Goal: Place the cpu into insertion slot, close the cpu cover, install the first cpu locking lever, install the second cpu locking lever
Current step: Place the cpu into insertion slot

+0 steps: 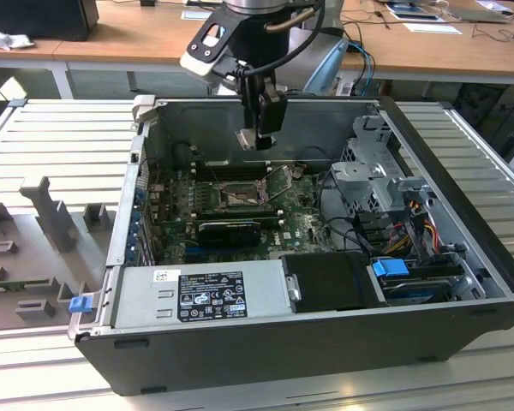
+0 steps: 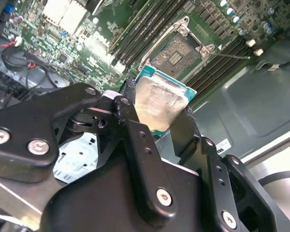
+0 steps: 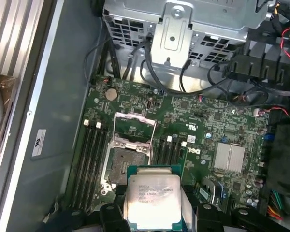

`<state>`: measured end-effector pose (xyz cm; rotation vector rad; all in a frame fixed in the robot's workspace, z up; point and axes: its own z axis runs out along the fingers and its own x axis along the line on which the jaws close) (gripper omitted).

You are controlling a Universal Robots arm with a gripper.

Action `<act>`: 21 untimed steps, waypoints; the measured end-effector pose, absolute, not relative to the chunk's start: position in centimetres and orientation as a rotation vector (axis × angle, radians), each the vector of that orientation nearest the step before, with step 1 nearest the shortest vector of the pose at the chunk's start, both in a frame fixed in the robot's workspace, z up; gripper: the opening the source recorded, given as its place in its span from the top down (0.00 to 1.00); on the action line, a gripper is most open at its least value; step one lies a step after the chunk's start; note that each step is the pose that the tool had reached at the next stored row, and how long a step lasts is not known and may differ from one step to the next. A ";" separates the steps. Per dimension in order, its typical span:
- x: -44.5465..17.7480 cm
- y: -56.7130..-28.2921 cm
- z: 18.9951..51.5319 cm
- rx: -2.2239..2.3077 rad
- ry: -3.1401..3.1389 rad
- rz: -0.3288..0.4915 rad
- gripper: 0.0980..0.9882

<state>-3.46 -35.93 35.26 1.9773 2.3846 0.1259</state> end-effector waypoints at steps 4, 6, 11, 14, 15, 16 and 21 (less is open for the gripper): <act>-3.5 -35.9 34.2 2.001 2.364 0.125 0.52; -3.5 -35.9 33.6 2.056 2.313 0.123 0.52; -3.5 -35.9 32.2 2.153 2.222 0.117 0.52; -3.5 -35.9 32.0 2.156 2.219 0.116 0.52; -3.5 -35.9 32.0 2.157 2.219 0.116 0.52; -3.5 -35.9 31.9 2.157 2.218 0.116 0.52; -3.5 -35.9 31.7 2.158 2.217 0.116 0.52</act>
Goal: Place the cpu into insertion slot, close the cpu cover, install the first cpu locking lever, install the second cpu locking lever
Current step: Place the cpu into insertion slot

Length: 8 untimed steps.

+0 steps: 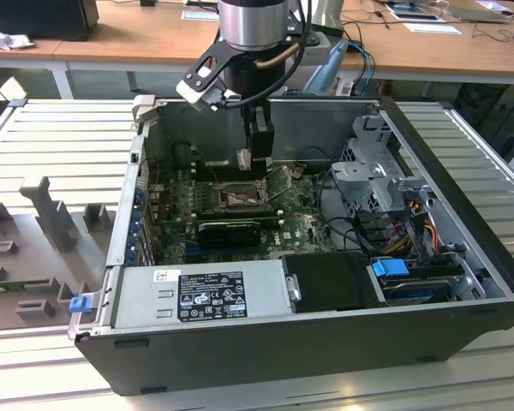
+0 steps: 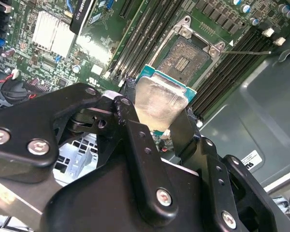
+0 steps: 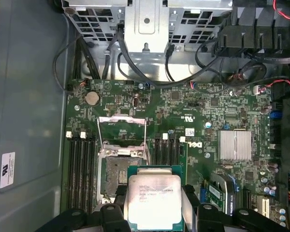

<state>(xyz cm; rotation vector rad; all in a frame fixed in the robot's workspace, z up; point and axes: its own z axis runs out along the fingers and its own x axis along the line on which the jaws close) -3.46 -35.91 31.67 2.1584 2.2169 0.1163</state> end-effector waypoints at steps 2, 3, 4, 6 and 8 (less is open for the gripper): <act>-3.5 -35.9 31.6 2.158 2.217 0.116 0.52; -3.5 -35.9 31.6 2.158 2.217 0.116 0.52; -3.5 -35.9 31.5 2.158 2.217 0.116 0.52; -3.5 -35.9 31.5 2.159 2.217 0.116 0.52; -3.5 -35.9 31.4 2.159 2.216 0.116 0.52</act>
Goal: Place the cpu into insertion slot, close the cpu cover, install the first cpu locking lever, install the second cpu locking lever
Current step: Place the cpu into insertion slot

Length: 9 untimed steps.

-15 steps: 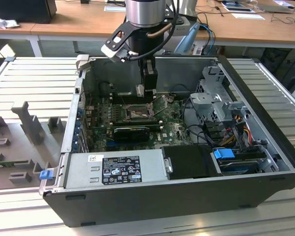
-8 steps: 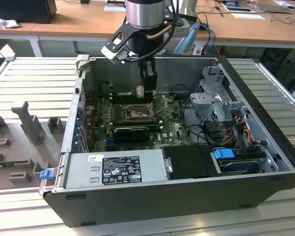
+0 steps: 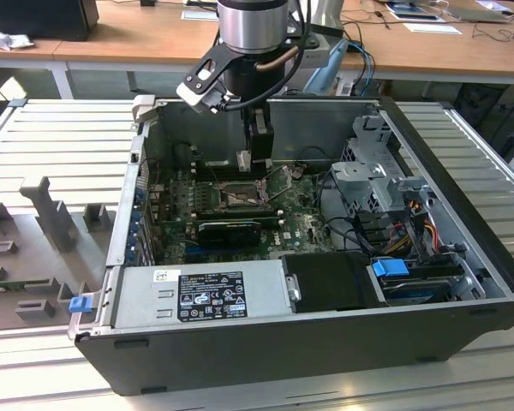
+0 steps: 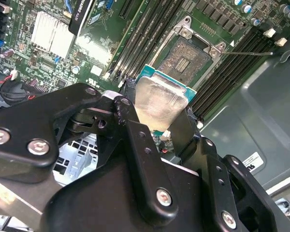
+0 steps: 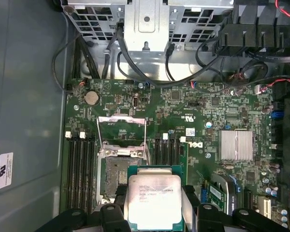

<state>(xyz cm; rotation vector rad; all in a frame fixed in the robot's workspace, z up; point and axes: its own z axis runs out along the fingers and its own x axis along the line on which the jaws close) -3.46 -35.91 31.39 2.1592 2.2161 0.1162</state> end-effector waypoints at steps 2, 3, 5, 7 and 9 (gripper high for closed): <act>-3.5 -35.9 31.4 2.160 2.215 0.116 0.52; -3.5 -35.9 31.3 2.161 2.214 0.116 0.52; -3.5 -35.9 31.3 2.163 2.212 0.116 0.52; -3.5 -35.9 31.2 2.166 2.209 0.116 0.52; -3.5 -35.9 31.2 2.169 2.206 0.116 0.52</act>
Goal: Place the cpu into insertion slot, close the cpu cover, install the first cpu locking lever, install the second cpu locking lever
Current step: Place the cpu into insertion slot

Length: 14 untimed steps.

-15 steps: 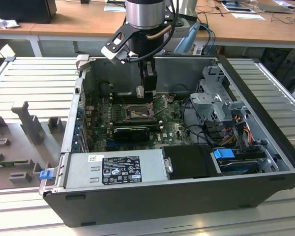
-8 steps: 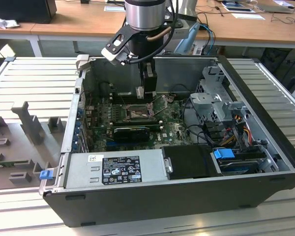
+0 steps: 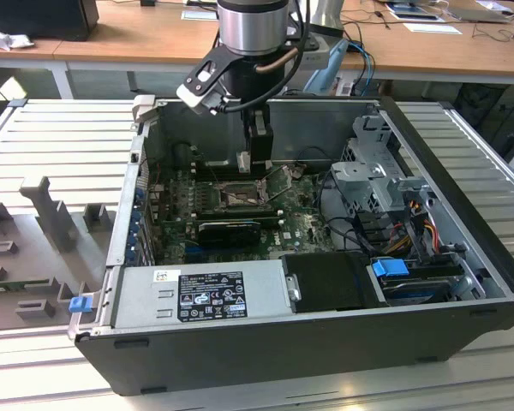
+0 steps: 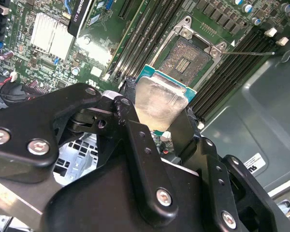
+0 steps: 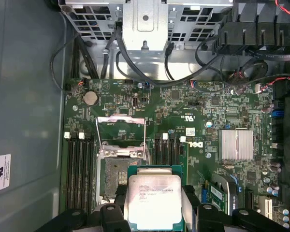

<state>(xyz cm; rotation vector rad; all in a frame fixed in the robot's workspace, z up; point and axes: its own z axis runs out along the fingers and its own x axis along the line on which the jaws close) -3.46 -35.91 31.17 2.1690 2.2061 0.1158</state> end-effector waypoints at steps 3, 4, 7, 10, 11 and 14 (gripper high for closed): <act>-3.5 -35.9 31.1 2.172 2.203 0.116 0.52; -3.5 -35.9 31.1 2.174 2.201 0.116 0.52; -3.5 -35.9 31.0 2.177 2.198 0.116 0.52; -3.5 -35.9 30.9 2.190 2.185 0.115 0.52; -3.5 -35.9 30.9 2.196 2.178 0.115 0.52; -3.5 -35.9 30.5 2.203 2.171 0.115 0.52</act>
